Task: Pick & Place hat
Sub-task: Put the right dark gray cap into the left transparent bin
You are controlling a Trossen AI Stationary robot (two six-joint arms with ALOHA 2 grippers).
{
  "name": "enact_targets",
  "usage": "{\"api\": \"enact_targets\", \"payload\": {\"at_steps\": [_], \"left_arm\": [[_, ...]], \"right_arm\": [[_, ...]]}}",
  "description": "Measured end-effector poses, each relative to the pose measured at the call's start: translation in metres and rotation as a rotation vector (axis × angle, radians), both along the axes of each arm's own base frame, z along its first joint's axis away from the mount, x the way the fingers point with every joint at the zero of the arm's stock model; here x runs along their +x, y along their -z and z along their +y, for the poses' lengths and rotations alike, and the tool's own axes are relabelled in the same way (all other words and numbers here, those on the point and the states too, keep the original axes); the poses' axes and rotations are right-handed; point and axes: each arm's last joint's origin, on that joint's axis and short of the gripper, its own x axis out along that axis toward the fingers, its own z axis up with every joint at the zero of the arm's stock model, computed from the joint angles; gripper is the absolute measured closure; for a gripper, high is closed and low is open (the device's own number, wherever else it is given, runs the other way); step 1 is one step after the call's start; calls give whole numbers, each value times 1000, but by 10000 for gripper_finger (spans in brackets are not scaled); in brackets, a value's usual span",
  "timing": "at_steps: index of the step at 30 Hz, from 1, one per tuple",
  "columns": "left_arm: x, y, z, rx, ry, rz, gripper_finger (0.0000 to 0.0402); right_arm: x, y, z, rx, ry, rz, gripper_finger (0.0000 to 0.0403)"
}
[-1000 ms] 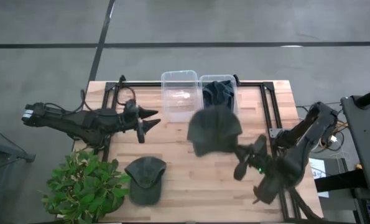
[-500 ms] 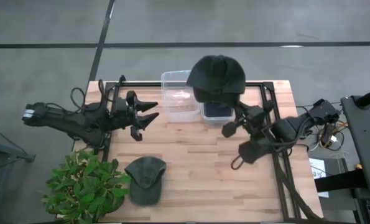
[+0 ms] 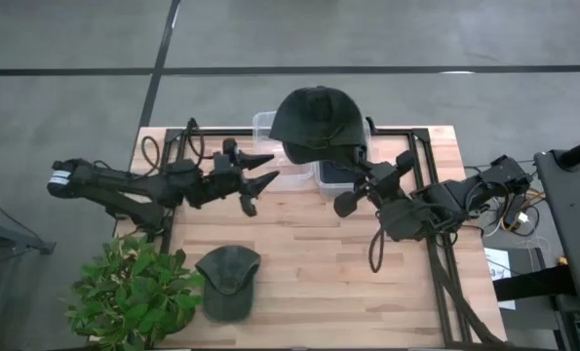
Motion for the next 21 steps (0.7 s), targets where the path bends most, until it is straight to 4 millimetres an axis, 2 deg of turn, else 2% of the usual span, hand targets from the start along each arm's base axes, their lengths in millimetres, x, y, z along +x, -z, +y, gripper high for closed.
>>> {"api": "enact_targets", "payload": {"at_steps": [6,13,21], "left_arm": [[19,-16,2,38,-29,-6,207],[31,-26,5,50,-54,-13,207],[39,-24,10,37,-68,5,207]], "right_arm": [[2,-4,1,-18,-6,9,391],[9,2,3,-36,-1,39,391],[16,5,4,-59,0,72,391]]}}
